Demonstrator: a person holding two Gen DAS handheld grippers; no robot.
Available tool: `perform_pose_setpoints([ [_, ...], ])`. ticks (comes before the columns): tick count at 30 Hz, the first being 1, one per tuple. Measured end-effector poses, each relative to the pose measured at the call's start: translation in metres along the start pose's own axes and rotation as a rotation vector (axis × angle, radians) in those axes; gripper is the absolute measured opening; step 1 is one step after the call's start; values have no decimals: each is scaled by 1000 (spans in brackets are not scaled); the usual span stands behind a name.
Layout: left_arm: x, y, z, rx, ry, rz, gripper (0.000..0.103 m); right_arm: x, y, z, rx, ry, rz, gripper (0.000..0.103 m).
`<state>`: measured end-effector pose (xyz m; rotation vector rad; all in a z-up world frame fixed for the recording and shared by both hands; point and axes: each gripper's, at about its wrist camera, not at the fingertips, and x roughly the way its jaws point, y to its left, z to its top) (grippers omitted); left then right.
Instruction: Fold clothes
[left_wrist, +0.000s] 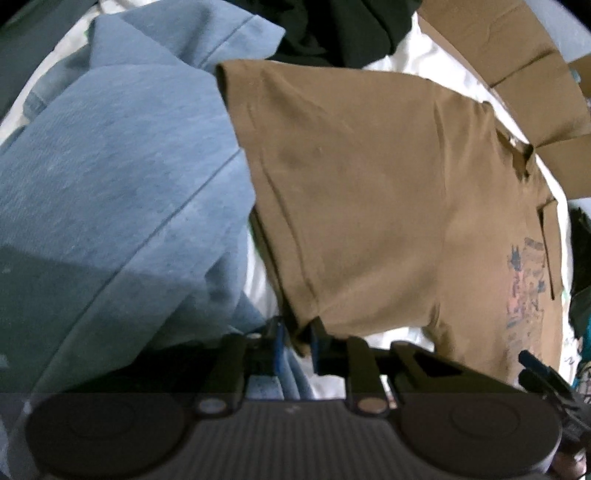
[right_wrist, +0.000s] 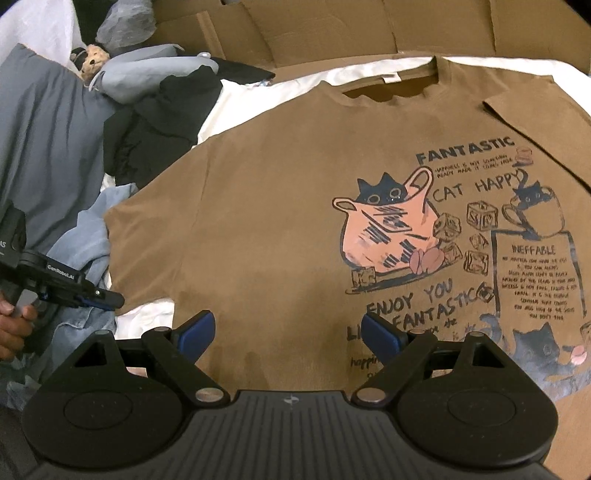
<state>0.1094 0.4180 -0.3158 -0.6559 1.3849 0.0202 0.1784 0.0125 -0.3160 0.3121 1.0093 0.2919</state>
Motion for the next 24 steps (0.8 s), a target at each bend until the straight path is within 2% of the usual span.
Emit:
perform_pose_setpoints([
  [8, -1, 4, -5, -63, 19, -2, 18, 2, 6, 0, -5, 4, 28, 90],
  [11, -1, 3, -8, -72, 21, -32, 34, 3, 12, 1, -23, 6, 41, 90],
  [13, 0, 1, -10, -64, 19, -54, 49, 5, 14, 1, -26, 9, 46, 90],
  [15, 1, -2, -13, -50, 13, -59, 52, 7, 16, 1, -27, 12, 49, 90],
  [17, 1, -2, -16, -48, 4, -43, 45, 8, 17, 1, -28, 11, 50, 90],
  [19, -1, 3, -18, -65, 1, -25, 26, 9, 18, 2, -25, 10, 51, 90],
  [24, -14, 15, -23, -111, 4, -31, 8, 13, 21, 2, -15, 10, 64, 90],
])
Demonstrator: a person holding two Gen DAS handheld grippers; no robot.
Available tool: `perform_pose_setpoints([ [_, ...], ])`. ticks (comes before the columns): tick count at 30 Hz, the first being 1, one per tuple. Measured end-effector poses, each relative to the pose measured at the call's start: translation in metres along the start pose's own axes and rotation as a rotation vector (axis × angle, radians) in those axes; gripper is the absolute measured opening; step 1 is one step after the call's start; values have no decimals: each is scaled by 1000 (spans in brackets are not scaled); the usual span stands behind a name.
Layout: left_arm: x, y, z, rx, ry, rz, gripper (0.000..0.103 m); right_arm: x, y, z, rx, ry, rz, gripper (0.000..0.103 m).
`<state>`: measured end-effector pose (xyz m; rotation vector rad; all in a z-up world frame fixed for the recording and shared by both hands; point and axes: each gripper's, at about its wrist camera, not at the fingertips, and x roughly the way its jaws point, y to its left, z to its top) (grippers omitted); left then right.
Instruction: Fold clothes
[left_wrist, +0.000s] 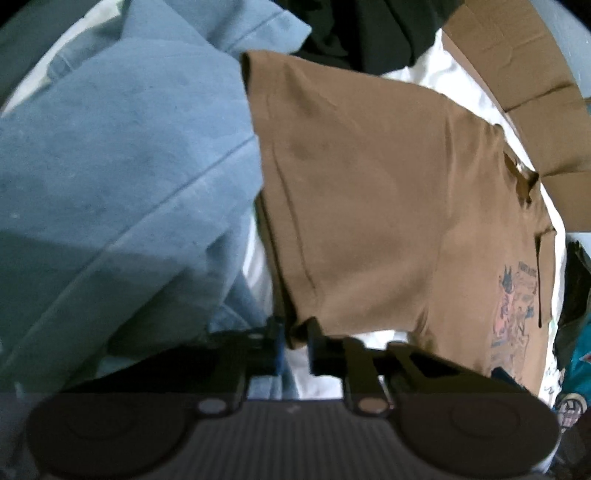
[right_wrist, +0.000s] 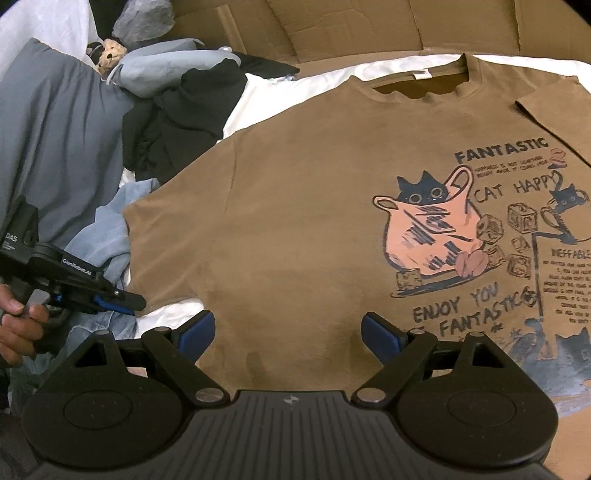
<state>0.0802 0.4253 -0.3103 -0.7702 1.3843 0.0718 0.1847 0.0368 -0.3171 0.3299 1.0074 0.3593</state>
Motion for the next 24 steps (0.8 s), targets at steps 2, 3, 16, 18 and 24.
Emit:
perform_pose_setpoints([
  [2, -4, 2, -2, -4, 5, -2, 5, 4, 4, 0, -7, 3, 13, 90],
  [3, -6, 3, -4, -6, 11, -5, 2, 6, 7, 0, -12, 4, 21, 90],
  [16, 1, -14, 9, 8, 35, -33, 13, 38, 41, 4, -36, 10, 109, 59],
  [18, 2, -13, 8, 23, 19, -17, 14, 40, 42, 2, -33, 16, 108, 59],
  [24, -1, -19, 7, 119, -18, 17, 22, 41, 38, -2, -19, 28, 103, 59],
])
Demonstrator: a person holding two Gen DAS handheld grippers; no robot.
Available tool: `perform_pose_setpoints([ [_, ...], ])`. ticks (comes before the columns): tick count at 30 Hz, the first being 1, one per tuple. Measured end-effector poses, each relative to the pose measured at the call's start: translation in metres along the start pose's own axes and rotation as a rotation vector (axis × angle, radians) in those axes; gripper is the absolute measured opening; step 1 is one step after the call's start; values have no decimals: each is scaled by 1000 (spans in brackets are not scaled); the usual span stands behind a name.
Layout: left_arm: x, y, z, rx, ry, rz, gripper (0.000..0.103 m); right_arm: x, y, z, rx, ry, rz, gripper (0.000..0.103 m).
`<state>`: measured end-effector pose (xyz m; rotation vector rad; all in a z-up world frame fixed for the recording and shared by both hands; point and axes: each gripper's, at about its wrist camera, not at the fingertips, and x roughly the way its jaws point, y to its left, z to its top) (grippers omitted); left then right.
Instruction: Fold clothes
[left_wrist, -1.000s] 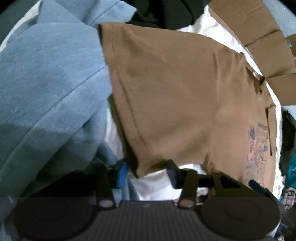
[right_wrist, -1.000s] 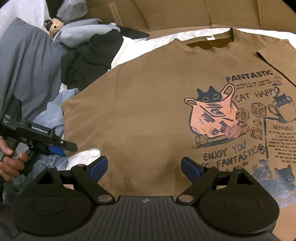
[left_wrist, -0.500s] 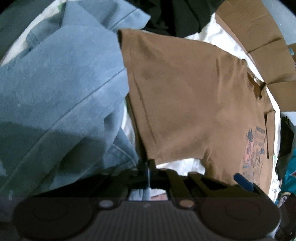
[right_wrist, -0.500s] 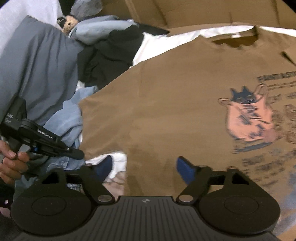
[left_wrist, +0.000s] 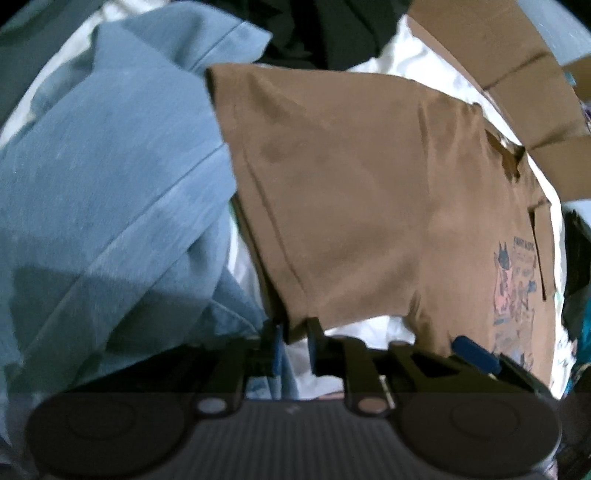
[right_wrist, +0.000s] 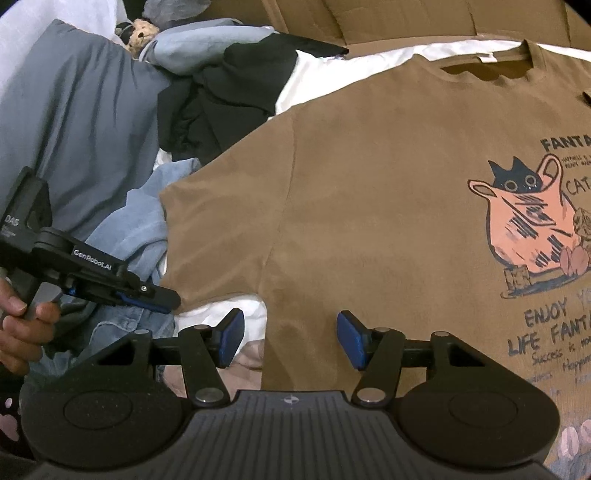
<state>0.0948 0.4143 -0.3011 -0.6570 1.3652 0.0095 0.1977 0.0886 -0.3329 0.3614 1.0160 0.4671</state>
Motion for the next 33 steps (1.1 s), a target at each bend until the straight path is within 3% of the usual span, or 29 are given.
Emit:
perform_pose_setpoints([
  [3, -2, -3, 1, 27, -15, -11, 35, 1, -1, 1, 6, -3, 4, 59],
  [8, 9, -7, -2, 51, -12, -10, 35, 3, 2, 4, 2, -16, 17, 59],
  [10, 8, -5, -3, 36, -19, -16, 29, 4, 3, 5, 9, -23, 19, 58],
  [11, 8, -4, -4, 34, -20, -16, 27, 5, 3, 6, 13, -26, 20, 51],
  [12, 9, -4, -4, 41, -19, -7, 12, 6, 3, 6, 18, -29, 20, 44],
  [13, 9, -4, -4, 42, -14, -5, 4, 8, 3, 7, 19, -30, 20, 40],
  [17, 2, -7, -6, 59, -22, -7, 3, 13, 8, 9, 13, -37, 27, 23],
  [20, -10, -11, -5, 73, -35, -20, 3, 17, 12, 10, 9, -42, 34, 17],
  [33, -46, -52, 7, 183, -61, -78, 3, 39, 11, 10, 41, -44, 5, 7],
])
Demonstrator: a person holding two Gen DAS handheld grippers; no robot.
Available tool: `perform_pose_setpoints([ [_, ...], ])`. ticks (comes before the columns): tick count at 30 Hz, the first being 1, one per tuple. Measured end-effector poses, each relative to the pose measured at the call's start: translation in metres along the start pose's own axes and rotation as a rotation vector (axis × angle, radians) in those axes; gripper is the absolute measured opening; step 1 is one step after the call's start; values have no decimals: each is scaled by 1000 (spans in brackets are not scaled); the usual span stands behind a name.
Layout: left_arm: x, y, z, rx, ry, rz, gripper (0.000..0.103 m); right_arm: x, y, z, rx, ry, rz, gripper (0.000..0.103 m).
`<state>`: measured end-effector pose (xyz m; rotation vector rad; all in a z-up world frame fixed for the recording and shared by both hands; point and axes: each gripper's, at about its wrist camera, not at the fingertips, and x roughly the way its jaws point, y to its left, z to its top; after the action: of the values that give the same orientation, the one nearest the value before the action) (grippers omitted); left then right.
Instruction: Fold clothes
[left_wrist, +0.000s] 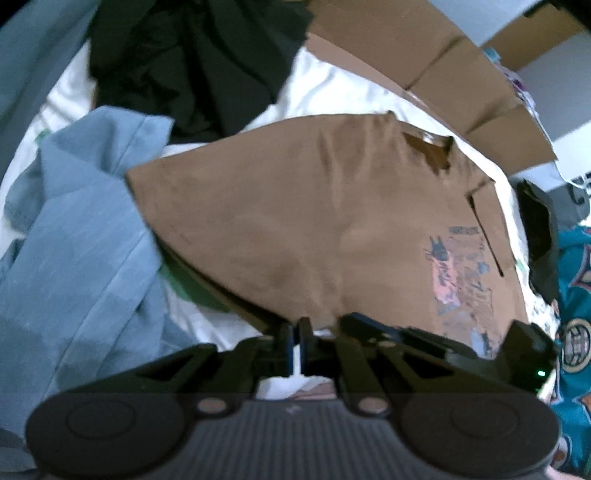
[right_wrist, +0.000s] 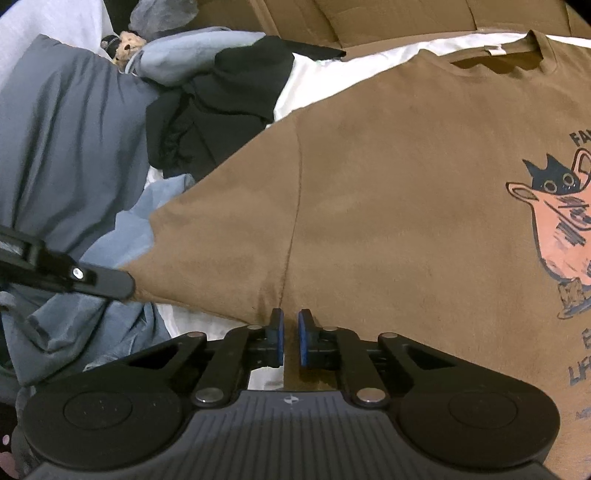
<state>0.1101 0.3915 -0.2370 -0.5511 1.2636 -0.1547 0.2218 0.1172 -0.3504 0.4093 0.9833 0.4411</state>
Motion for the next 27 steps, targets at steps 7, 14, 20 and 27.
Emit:
perform_pose_setpoints([
  [7, 5, -24, 0, 53, 34, -54, 2, 10, 3, -5, -21, 18, -23, 7],
  [14, 15, -42, 6, 100, 39, -89, 2, 15, 1, -7, -11, 22, -28, 9],
  [20, 26, -65, 11, 166, 50, -128, 2, 16, -3, -8, 19, 19, -28, 11],
  [27, 40, -79, 18, 188, 56, -164, 2, 12, -29, -13, 265, 11, 34, 11],
])
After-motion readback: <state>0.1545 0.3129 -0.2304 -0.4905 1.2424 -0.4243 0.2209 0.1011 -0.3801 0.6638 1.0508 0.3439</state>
